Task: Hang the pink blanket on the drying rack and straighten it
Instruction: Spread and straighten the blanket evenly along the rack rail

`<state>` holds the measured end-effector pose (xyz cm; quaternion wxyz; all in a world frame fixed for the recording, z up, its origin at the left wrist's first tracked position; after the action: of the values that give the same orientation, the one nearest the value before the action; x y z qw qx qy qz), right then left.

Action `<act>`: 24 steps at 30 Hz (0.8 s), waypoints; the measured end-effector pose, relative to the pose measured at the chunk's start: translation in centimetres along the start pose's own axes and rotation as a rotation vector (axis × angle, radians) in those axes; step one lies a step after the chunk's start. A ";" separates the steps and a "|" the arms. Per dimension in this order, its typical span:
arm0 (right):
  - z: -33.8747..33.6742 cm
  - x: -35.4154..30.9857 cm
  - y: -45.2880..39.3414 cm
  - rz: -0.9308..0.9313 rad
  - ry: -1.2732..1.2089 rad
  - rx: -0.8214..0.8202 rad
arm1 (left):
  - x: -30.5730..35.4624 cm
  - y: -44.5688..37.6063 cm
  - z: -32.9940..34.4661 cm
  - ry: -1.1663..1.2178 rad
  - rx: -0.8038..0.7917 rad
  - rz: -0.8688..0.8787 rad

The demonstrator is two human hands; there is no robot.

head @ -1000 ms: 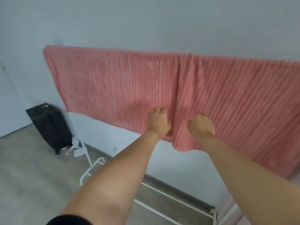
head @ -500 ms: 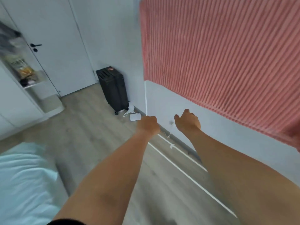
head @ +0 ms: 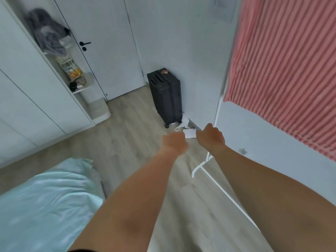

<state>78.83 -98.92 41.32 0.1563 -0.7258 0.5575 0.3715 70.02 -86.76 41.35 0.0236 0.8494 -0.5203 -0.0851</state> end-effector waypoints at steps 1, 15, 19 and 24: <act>0.9 -1.1 -1.6 0.003 0.008 0.003 | -1.2 -1.8 0.0 0.001 0.001 0.005; 5.9 -8.0 -19.3 0.374 -0.007 0.300 | -8.2 -29.0 -1.4 -0.071 0.041 0.443; 4.0 -7.3 -21.8 0.498 -0.031 0.420 | -4.7 -33.5 -3.3 -0.058 0.014 0.615; 1.3 -3.0 -25.2 0.671 -0.067 0.552 | 2.7 -38.7 -4.0 -0.087 0.049 0.874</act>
<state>101.40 -87.70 37.88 0.2333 -0.4229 0.8355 0.2620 105.96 -71.68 40.01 0.0154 0.5454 -0.8331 -0.0907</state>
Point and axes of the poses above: each hand's wrist, its own y-axis away from the middle knuckle, its own z-axis out of the palm, x = y × z, the point moved 8 cm from there along -y, towards the middle knuckle, and after that the axes turned 14 degrees about -y, right-handed, at the moved point
